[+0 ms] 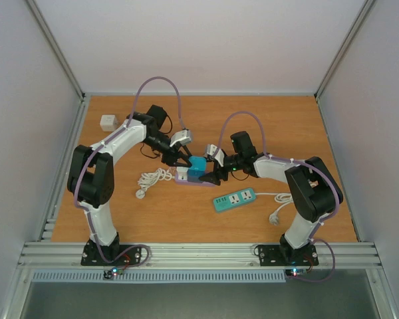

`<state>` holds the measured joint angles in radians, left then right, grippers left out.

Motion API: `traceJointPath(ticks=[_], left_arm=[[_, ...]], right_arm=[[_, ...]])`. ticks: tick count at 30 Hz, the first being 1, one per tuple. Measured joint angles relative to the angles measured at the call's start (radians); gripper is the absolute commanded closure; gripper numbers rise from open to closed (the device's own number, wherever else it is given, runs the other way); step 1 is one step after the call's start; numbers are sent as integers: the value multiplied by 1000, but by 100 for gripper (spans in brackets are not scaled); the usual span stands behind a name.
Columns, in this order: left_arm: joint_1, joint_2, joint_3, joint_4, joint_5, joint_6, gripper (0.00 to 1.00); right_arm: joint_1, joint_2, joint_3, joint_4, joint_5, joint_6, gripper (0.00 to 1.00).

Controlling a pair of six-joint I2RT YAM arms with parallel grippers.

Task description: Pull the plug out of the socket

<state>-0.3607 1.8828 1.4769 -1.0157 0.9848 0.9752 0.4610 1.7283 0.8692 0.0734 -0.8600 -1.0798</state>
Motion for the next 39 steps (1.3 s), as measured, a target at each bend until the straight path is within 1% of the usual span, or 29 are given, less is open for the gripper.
traceJointPath(ticks=[3, 6, 9, 16, 21, 22, 25, 29, 31, 36, 38, 39], left_arm=[[-1, -6, -14, 3, 3, 12, 54], [-1, -8, -34, 9, 4, 29, 56], [-6, -21, -60, 37, 0, 29, 60], [-43, -105, -151, 165, -13, -6, 67], [-51, -171, -225, 279, -36, -35, 68], [-51, -182, -240, 299, -43, -36, 67], [-50, -203, -270, 342, -59, -38, 57], [-50, -226, -298, 362, -59, -1, 48], [-50, -241, -321, 375, -60, 16, 45], [-50, -253, -351, 418, -72, 32, 43], [-53, -253, -352, 436, -77, 33, 34], [-54, -253, -352, 443, -79, 39, 32]], right_arm=[[0, 1, 2, 0, 1, 0, 13], [0, 1, 3, 1, 1, 0, 10], [0, 1, 3, 9, 1, 1, 9], [7, 1, 3, 33, 0, 1, 9], [22, 1, -11, 51, 4, -6, 10], [26, 1, -15, 53, 6, -10, 10], [38, 1, -27, 58, 12, -20, 14], [40, 1, -31, 68, 16, -22, 18], [40, 1, -31, 73, 16, -22, 19], [42, 1, -31, 77, 17, -22, 23], [42, 1, -31, 78, 18, -22, 26], [42, 1, -31, 79, 19, -22, 27]])
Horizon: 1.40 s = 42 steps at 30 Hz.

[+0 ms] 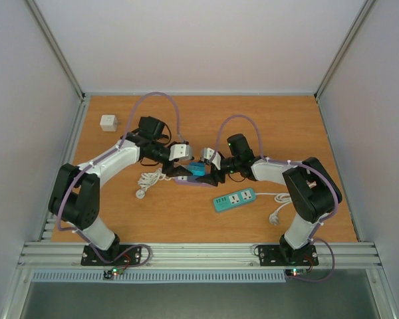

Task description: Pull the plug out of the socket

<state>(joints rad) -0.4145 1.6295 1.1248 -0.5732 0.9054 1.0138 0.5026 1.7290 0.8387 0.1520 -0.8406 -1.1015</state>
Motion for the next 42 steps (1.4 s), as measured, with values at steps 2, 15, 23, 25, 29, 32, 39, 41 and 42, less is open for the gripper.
traceJointPath(ticks=[2, 15, 23, 25, 29, 32, 39, 41, 42], left_arm=[[-5, 0, -2, 6, -6, 19, 30], [-43, -56, -101, 120, -66, 51, 58], [-48, -58, -107, 189, -103, -11, 74], [-48, -63, -110, 188, -103, -10, 79], [-47, -80, -116, 183, -111, -10, 83], [-47, -92, -121, 173, -113, -13, 84], [-47, -109, -133, 174, -118, -50, 85], [-47, -113, -134, 174, -118, -65, 86], [-47, -114, -134, 173, -118, -72, 86]], right_arm=[[0, 0, 0, 3, 3, 0, 29], [2, 4, 0, 12, 5, 0, 32], [6, 9, 0, 22, 4, -1, 33], [13, 12, 2, 26, 5, -2, 36], [31, 15, 2, 33, 2, -10, 41], [40, 16, 2, 34, 0, -17, 44], [45, 19, 2, 35, -10, -29, 47], [46, 19, 2, 34, -11, -34, 48], [47, 19, 2, 34, -11, -35, 48]])
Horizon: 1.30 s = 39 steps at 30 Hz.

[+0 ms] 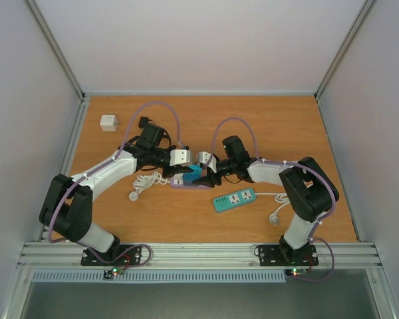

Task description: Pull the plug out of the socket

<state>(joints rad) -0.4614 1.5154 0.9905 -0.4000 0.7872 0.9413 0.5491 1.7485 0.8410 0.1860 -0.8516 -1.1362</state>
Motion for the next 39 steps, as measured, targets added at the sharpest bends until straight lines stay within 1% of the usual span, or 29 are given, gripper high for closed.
traceJointPath(ticks=[8, 12, 19, 21, 24, 29, 33, 36, 39], left_arm=[[2, -31, 0, 7, 24, -49, 88], [1, -43, 0, 10, 43, -60, 88], [5, -43, 1, -5, 48, -58, 88], [10, -44, 2, -19, 48, -57, 88], [21, -57, 2, -37, 47, -54, 88], [45, -85, 22, -60, 52, -68, 89], [89, -106, 41, -37, 69, -154, 88], [119, -138, 42, 14, 77, -250, 88], [143, -185, 40, 99, 77, -368, 88]], right_arm=[[0, 0, 5, -13, 1, -10, 48], [0, 0, 5, -14, 1, -11, 39], [0, -1, 20, -49, 4, 5, 18], [1, -3, 21, -69, 3, 19, 15], [0, -13, 31, -91, -2, 51, 12], [-13, -55, 75, -111, -20, 106, 11], [-33, -98, 103, -113, -41, 168, 13], [-53, -119, 114, -119, -51, 220, 19], [-74, -128, 133, -135, -59, 289, 28]])
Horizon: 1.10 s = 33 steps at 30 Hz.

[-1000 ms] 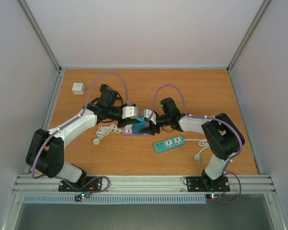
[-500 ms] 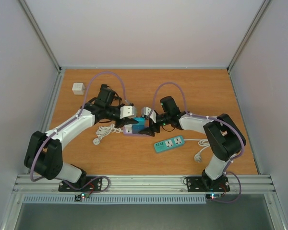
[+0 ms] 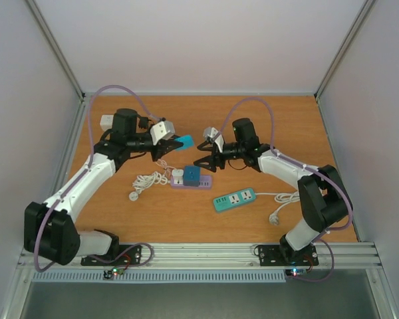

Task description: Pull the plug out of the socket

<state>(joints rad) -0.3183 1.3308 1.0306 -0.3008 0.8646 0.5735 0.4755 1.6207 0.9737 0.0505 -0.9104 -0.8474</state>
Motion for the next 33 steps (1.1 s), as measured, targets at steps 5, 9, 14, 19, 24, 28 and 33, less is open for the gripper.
traceJointPath(ticks=[5, 9, 14, 19, 24, 28, 33], left_arm=[[5, -56, 0, 117, 2, -159, 88], [4, -64, -3, 194, 5, -265, 88], [4, -64, -40, 314, 10, -417, 87], [4, -64, -81, 407, 53, -519, 86], [4, -64, -109, 477, 97, -605, 86], [4, -65, -114, 499, 128, -626, 86], [3, -65, -123, 531, 172, -650, 86]], right_arm=[[-11, -18, 37, -30, -7, 132, 52], [-11, -63, 52, -37, -34, 225, 65], [-5, -118, 52, -37, -63, 297, 74], [5, -124, 56, -28, -74, 385, 78], [8, -123, 56, 12, -74, 484, 79], [8, -108, 76, 40, -75, 541, 79], [8, -100, 88, 65, -79, 579, 80]])
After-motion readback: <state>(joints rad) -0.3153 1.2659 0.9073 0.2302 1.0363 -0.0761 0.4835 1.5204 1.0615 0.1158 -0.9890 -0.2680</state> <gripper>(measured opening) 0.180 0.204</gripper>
